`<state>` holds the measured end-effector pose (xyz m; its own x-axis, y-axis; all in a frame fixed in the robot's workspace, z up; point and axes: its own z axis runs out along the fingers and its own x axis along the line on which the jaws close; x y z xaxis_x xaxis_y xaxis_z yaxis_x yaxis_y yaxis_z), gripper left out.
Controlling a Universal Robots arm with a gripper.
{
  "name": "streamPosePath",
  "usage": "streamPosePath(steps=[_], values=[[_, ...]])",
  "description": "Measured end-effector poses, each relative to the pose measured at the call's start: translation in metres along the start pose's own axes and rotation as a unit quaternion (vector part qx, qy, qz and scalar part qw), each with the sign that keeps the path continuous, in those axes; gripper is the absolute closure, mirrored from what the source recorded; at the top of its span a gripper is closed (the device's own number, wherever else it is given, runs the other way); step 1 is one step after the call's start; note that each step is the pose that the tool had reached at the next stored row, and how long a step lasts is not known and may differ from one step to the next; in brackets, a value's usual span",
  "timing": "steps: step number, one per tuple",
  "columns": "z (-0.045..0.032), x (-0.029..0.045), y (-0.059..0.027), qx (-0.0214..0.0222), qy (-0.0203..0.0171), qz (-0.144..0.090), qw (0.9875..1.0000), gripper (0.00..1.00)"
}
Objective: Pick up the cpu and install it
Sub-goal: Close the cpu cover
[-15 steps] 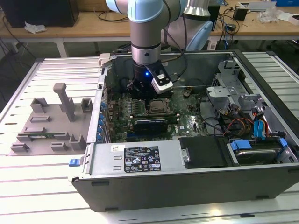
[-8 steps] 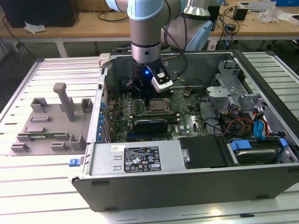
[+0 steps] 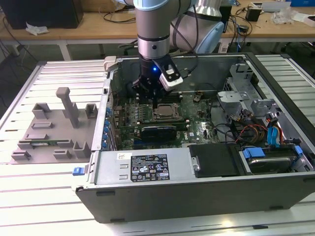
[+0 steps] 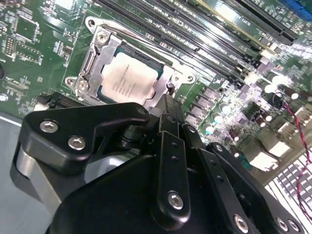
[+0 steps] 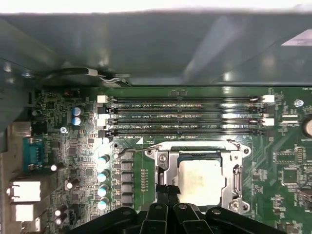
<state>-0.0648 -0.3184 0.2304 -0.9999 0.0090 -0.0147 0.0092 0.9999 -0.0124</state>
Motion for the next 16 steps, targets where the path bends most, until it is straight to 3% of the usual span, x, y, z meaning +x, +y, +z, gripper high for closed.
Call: streamPosePath(steps=[3,11,14,16], values=[[-0.0064,-0.0001,0.0000,-0.0001,-0.0001,0.000,1.0000,0.89],[-0.0067,-0.0043,0.0000,0.0000,0.0000,0.000,1.0000,0.89],[-0.0066,-0.0096,0.0000,0.0000,0.0000,0.000,1.0000,0.89],[-0.0064,-0.0215,0.0001,0.0000,0.0000,0.000,1.0000,0.89]])
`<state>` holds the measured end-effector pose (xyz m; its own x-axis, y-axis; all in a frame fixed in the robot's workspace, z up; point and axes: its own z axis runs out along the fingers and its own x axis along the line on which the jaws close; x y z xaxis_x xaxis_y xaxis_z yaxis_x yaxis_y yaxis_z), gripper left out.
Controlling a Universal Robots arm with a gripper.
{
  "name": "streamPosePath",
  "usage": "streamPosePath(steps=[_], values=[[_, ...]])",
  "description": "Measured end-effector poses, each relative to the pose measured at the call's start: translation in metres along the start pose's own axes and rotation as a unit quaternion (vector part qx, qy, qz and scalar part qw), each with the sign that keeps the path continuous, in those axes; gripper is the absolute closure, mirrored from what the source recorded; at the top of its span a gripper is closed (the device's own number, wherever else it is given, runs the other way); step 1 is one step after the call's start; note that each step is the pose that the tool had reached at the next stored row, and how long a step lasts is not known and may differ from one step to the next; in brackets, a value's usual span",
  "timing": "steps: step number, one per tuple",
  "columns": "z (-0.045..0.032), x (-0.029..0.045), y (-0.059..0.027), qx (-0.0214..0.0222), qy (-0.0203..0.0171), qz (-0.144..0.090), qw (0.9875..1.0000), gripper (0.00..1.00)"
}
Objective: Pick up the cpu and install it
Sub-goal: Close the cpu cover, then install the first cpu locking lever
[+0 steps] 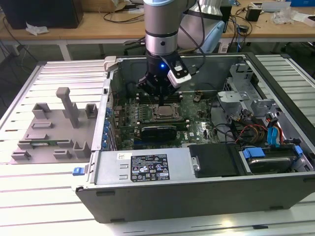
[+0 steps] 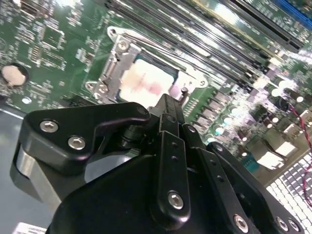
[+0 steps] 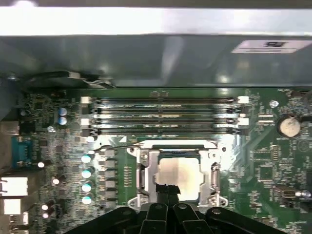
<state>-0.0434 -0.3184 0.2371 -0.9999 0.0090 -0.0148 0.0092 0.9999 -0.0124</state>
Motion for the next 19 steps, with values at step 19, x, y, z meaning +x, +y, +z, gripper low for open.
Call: streamPosePath(steps=[19], values=[[0.0002,-0.0150,0.0001,0.0000,0.0000,0.000,1.0000,0.89]])
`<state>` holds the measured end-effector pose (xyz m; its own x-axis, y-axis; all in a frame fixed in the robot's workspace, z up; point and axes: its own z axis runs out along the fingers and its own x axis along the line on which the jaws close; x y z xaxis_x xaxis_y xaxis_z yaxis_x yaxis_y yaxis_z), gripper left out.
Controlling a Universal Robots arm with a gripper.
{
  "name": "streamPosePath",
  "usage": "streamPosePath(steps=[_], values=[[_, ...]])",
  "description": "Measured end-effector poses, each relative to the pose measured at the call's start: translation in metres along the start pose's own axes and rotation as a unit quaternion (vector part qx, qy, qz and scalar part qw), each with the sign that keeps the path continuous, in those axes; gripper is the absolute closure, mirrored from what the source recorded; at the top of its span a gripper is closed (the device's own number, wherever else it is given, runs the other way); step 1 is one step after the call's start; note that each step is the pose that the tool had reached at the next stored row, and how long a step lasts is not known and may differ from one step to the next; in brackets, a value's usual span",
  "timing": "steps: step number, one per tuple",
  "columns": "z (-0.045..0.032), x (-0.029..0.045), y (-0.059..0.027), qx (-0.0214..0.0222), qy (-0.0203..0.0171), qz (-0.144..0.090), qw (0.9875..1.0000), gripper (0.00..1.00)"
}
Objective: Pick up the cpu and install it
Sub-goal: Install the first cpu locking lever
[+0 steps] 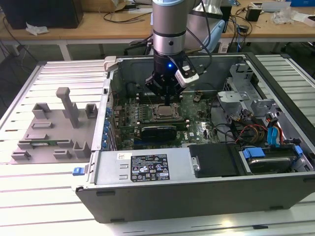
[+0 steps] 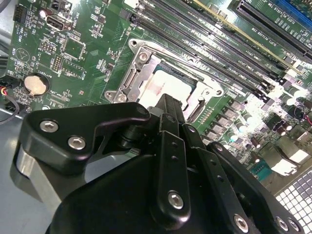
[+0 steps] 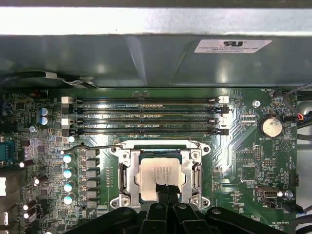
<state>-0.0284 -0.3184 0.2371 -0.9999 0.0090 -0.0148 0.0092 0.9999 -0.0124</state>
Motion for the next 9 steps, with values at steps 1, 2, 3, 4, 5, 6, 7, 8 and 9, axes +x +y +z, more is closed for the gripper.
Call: streamPosePath(steps=[1,2,3,4,5,6,7,8,9], values=[[0.0000,0.0009,0.0000,0.0000,0.0000,0.000,1.0000,0.89],[0.0000,0.0028,0.0001,-0.0001,0.0000,0.000,1.0000,0.89],[-0.0001,0.0075,-0.0001,0.0000,0.0000,0.000,1.0000,0.89],[-0.0002,0.0151,-0.0001,0.0000,0.0000,0.000,1.0000,0.89],[-0.0003,0.0188,-0.0002,0.0000,0.0000,0.000,1.0000,0.89],[-0.0003,0.0213,-0.0002,0.0000,0.0000,0.000,1.0000,0.89],[-0.0003,0.0235,-0.0002,0.0000,0.0000,0.000,1.0000,0.89],[-0.0004,0.0283,-0.0002,0.0000,0.0000,0.000,1.0000,0.89],[-0.0005,0.0326,-0.0003,0.0000,-0.0001,0.000,1.0000,0.89]])
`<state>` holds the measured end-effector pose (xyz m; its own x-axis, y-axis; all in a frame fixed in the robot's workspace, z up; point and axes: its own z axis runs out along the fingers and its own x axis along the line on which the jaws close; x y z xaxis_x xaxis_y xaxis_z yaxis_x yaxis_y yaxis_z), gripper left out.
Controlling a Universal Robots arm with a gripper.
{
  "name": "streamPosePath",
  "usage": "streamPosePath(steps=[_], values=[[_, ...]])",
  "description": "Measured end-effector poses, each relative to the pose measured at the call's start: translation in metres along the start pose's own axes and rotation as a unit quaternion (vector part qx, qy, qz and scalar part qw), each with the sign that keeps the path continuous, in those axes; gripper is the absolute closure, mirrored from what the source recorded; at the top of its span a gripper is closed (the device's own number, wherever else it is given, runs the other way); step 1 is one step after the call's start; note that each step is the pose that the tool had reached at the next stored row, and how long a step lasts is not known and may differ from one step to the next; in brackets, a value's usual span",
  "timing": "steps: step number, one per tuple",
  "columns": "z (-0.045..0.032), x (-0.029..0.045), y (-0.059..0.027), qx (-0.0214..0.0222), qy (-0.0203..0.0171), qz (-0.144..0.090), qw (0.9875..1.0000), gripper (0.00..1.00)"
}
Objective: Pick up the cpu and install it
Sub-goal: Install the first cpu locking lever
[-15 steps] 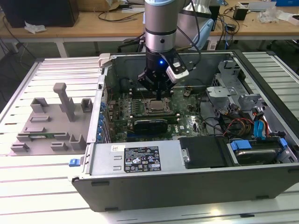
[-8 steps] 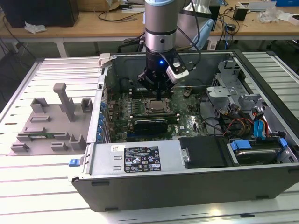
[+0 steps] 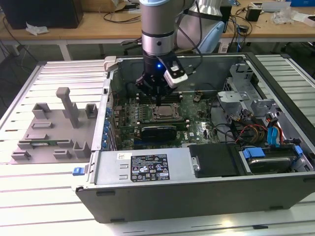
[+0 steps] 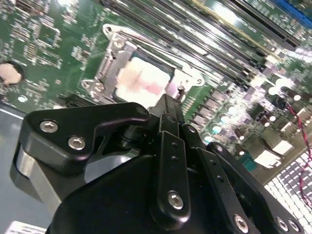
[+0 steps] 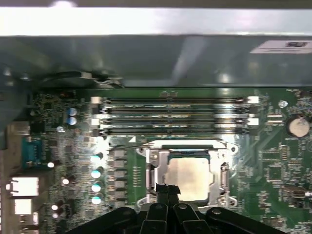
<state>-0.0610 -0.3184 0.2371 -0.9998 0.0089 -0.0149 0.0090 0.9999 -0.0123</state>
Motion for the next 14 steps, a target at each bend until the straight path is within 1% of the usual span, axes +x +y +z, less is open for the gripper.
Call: streamPosePath(steps=[2,4,5,8,9,10,11,12,13,14], values=[[-0.0002,0.0140,-0.0001,0.0000,-0.0001,0.000,1.0000,0.89],[-0.0004,0.0217,-0.0002,0.0000,-0.0002,0.000,1.0000,0.89],[-0.0004,0.0276,-0.0003,0.0000,-0.0002,0.000,1.0000,0.89],[-0.0006,0.0375,-0.0004,-0.0001,-0.0004,0.000,1.0000,0.89],[-0.0006,0.0396,-0.0004,-0.0013,-0.0005,0.000,1.0000,0.89],[-0.0006,0.0408,-0.0004,-0.0062,-0.0006,0.000,1.0000,0.89],[-0.0006,0.0413,-0.0004,-0.0137,-0.0007,0.000,0.9999,0.89],[-0.0007,0.0423,-0.0004,-0.0303,-0.0010,0.001,0.9995,0.89],[-0.0008,0.0429,-0.0004,-0.0412,-0.0012,0.001,0.9992,0.89],[-0.0035,0.0429,-0.0004,-0.0413,-0.0012,0.001,0.9991,0.89]])
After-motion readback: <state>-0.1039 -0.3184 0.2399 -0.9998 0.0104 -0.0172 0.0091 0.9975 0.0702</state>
